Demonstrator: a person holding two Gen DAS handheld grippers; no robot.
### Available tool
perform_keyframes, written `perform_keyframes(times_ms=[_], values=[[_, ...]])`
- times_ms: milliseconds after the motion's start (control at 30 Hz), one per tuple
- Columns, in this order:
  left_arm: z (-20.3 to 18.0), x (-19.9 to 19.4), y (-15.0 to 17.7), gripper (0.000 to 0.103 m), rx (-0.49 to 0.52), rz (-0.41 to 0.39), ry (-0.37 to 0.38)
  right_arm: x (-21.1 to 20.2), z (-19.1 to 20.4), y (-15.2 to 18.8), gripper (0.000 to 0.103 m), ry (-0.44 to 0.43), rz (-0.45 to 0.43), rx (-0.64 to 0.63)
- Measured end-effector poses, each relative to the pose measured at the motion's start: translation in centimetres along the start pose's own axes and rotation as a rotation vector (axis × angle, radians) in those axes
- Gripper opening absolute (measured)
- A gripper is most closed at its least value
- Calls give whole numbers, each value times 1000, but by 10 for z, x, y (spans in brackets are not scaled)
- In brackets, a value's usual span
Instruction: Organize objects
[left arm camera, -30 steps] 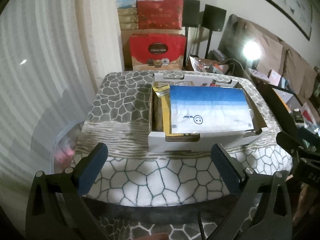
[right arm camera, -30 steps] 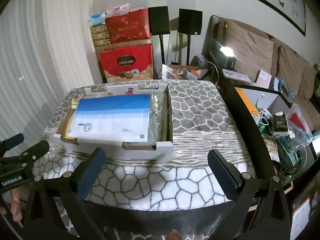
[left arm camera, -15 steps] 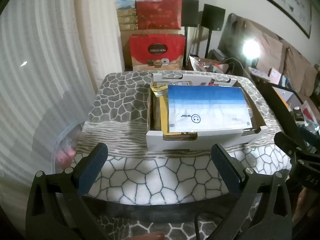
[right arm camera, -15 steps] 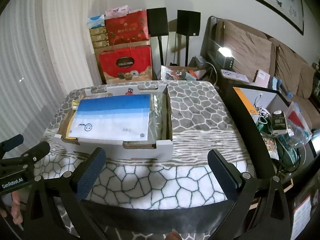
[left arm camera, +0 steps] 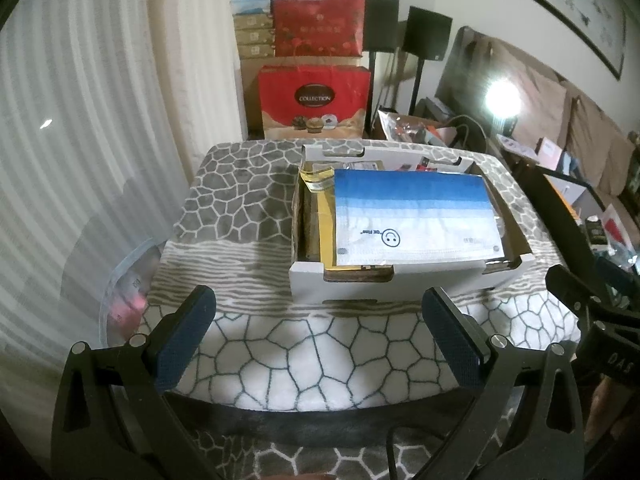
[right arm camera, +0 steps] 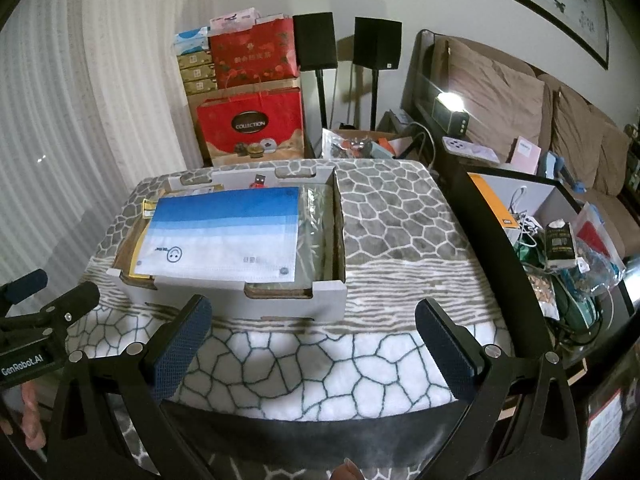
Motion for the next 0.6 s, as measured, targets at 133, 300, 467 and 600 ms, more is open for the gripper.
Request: perform_keyframes(times_ms=[133,300,467,600], values=[[-1,0,0,103,1,-1,0,0,0,0,102,1,0,-1],[0,1,0,103,6,1,3,1,0,0,102,-3,7,4],[-5,-2,0,103,30,-21,-16,2,-1,0,102,-4,7,2],[-6,-2,0,103,28,-13,-16,4,-2,1,102,-2,12,1]])
Point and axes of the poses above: each gripper's, at about its wrist camera, not at the fingertips, and x roughly the way its jaws point, z to its left, y to its underside, the point moved 2 cm from there along x, roughly the way its jaws point, and after that the axes turned 13 degrees about x, right-handed, at the moved point
